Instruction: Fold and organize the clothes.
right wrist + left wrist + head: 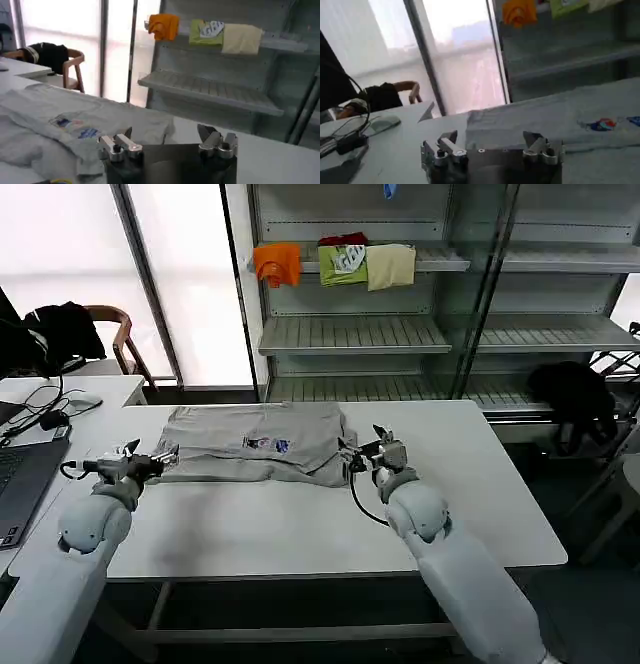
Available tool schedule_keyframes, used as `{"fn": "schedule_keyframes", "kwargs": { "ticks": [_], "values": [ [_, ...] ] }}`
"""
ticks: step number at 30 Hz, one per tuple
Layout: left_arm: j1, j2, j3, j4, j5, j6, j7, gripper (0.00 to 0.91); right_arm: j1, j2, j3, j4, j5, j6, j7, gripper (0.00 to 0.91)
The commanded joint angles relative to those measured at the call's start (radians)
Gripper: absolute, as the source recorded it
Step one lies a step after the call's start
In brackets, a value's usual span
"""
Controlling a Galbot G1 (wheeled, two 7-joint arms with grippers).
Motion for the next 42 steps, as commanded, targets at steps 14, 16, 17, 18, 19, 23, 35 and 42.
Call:
{"fn": "schedule_keyframes", "kwargs": {
  "ticks": [14, 16, 17, 18, 19, 23, 35, 42],
  "values": [
    [-0.027, -0.007, -0.043, 0.201, -0.114, -0.016, 0.072, 0.836, -0.075, 0.010, -0.003, -0.002, 0.094, 0.003, -0.011, 0.907],
    [-0.046, -0.011, -0.040, 0.231, -0.114, -0.018, 0.074, 0.756, -0.068, 0.014, -0.010, -0.006, 0.092, 0.003, -0.012, 0.826],
    [-0.054, -0.013, -0.040, 0.247, -0.114, -0.018, 0.075, 0.725, -0.065, 0.016, -0.013, -0.009, 0.090, 0.003, -0.012, 0.796],
    [-0.061, -0.014, -0.038, 0.262, -0.114, -0.018, 0.076, 0.715, -0.062, 0.017, -0.017, -0.011, 0.089, 0.003, -0.012, 0.766],
    [-0.062, -0.015, -0.038, 0.267, -0.114, -0.019, 0.078, 0.705, -0.059, 0.018, -0.021, -0.015, 0.088, 0.003, -0.012, 0.746],
    [-0.067, -0.017, -0.034, 0.277, -0.112, -0.024, 0.086, 0.574, -0.050, 0.024, -0.024, -0.035, 0.083, 0.003, -0.015, 0.615],
    [-0.077, -0.020, -0.016, 0.283, -0.106, -0.023, 0.102, 0.262, -0.039, 0.035, -0.024, -0.092, 0.067, 0.009, -0.033, 0.343],
    [-0.087, -0.022, -0.005, 0.302, -0.094, -0.023, 0.121, 0.020, -0.021, 0.037, -0.027, -0.117, 0.061, 0.010, -0.034, 0.121]
  ]
}}
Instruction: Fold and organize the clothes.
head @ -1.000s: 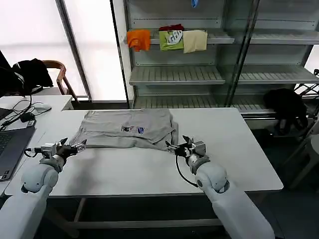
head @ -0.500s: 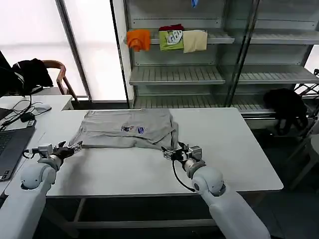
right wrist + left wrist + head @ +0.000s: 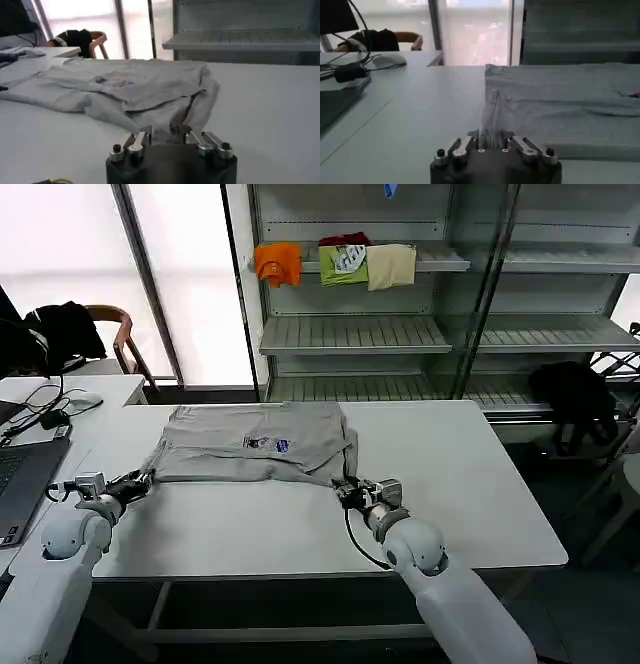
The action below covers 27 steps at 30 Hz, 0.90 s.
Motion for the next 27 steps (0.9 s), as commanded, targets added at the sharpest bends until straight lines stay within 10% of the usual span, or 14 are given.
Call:
{"fn": "schedule_keyframes", "kwargs": {
  "ticks": [1, 27],
  "values": [
    [-0.013, -0.002, 0.008, 0.032, 0.007, 0.000, 0.017, 0.020, 0.008, 0.001, -0.001, -0.024, 0.000, 0.001, -0.001, 0.030],
    [0.145, 0.073, -0.058, -0.194, -0.011, 0.028, 0.022, 0.010, -0.033, -0.101, 0.017, 0.116, 0.021, -0.024, 0.004, 0.000]
  ]
}}
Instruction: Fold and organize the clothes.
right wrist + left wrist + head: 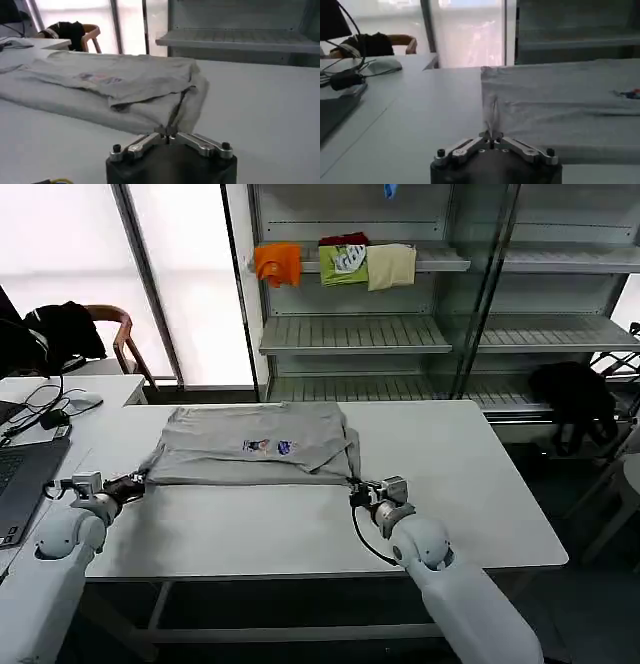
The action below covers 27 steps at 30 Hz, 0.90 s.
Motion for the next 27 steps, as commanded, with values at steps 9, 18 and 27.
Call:
{"fn": "schedule_keyframes", "kwargs": {
  "ticks": [9, 18, 27],
  "values": [
    [0.344, 0.041, -0.145, -0.425, -0.058, 0.066, -0.108, 0.010, -0.153, -0.149, 0.039, 0.281, 0.043, -0.008, 0.020, 0.000],
    [0.607, -0.006, -0.238, -0.670, -0.060, 0.104, -0.346, 0.010, -0.371, -0.248, 0.073, 0.511, 0.057, -0.008, 0.091, 0.000],
    [0.772, -0.052, -0.319, -0.755, -0.057, 0.050, -0.447, 0.020, -0.496, -0.267, 0.102, 0.583, 0.021, 0.002, 0.088, 0.000]
  ]
}}
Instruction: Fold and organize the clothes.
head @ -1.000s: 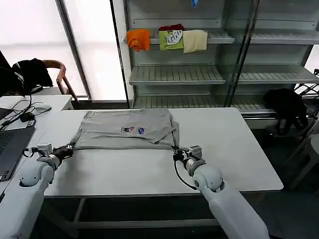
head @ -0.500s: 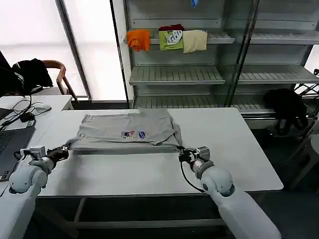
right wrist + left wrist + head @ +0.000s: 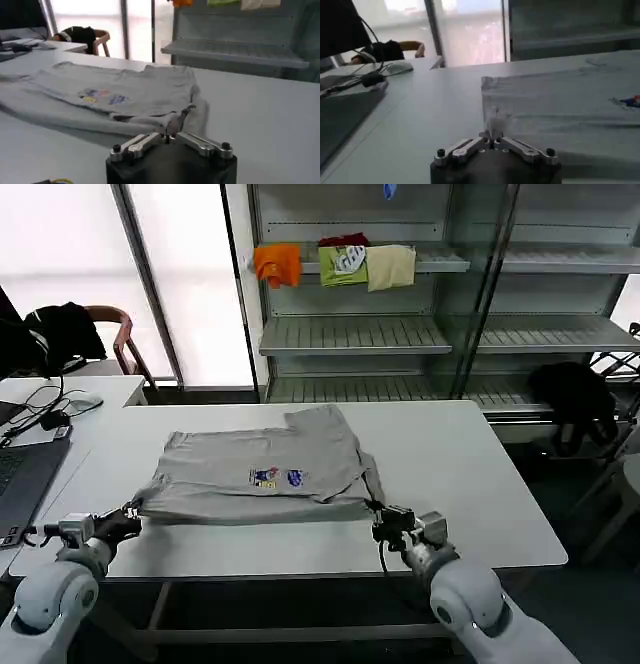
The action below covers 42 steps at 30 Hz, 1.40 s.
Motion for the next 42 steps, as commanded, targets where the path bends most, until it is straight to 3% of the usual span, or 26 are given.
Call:
{"fn": "schedule_keyframes", "kwargs": {
  "ticks": [1, 7, 8, 9, 10, 11, 12, 17, 21, 26, 30, 34, 38, 42],
  "values": [
    [0.289, -0.048, -0.114, -0.219, 0.000, -0.038, -0.187, 0.020, -0.150, -0.041, 0.016, 0.120, -0.018, 0.017, 0.016, 0.000],
    [0.313, -0.065, -0.128, -0.238, -0.002, -0.043, -0.218, 0.030, -0.200, -0.041, 0.018, 0.126, -0.042, 0.047, 0.012, 0.000],
    [0.316, -0.066, -0.127, -0.241, -0.002, -0.043, -0.223, 0.081, -0.207, -0.042, 0.019, 0.129, -0.043, 0.047, 0.012, 0.071],
    [0.321, -0.069, -0.125, -0.251, 0.000, -0.043, -0.226, 0.514, -0.215, -0.044, 0.022, 0.131, -0.044, 0.046, 0.013, 0.544],
    [0.325, -0.073, -0.122, -0.257, 0.004, -0.043, -0.233, 0.695, -0.221, -0.045, 0.023, 0.131, -0.045, 0.044, 0.016, 0.907],
    [0.327, -0.074, -0.115, -0.260, 0.007, -0.041, -0.239, 0.836, -0.222, -0.046, 0.023, 0.130, -0.048, 0.044, 0.017, 0.907],
    [0.329, -0.078, -0.105, -0.265, 0.013, -0.040, -0.254, 0.907, -0.231, -0.045, 0.022, 0.130, -0.059, 0.039, 0.034, 0.907],
    [0.339, -0.084, -0.095, -0.304, 0.058, -0.045, -0.283, 0.907, -0.250, -0.049, 0.031, 0.164, -0.051, 0.034, 0.069, 0.907],
    [0.338, -0.075, -0.105, -0.373, 0.060, -0.031, -0.317, 0.907, -0.285, -0.067, 0.057, 0.247, 0.018, -0.004, 0.177, 0.907],
    [0.378, -0.058, -0.112, -0.473, 0.058, -0.061, -0.330, 0.907, -0.369, -0.088, 0.158, 0.347, 0.004, 0.030, 0.191, 0.907],
    [0.250, -0.047, -0.063, -0.437, 0.039, -0.109, -0.260, 0.907, -0.273, -0.079, 0.254, 0.294, 0.004, 0.086, 0.111, 0.907],
    [0.063, -0.033, -0.010, -0.299, 0.042, -0.178, -0.115, 0.907, -0.054, -0.059, 0.243, 0.099, -0.013, 0.151, -0.040, 0.907],
    [-0.147, -0.025, 0.054, -0.118, 0.030, -0.203, -0.028, 0.907, 0.258, 0.004, 0.155, -0.145, -0.007, 0.135, -0.172, 0.907],
    [-0.325, -0.020, 0.117, 0.049, -0.053, -0.158, -0.004, 0.907, 0.529, 0.129, 0.006, -0.427, 0.031, 0.085, -0.194, 0.907]
  ]
}}
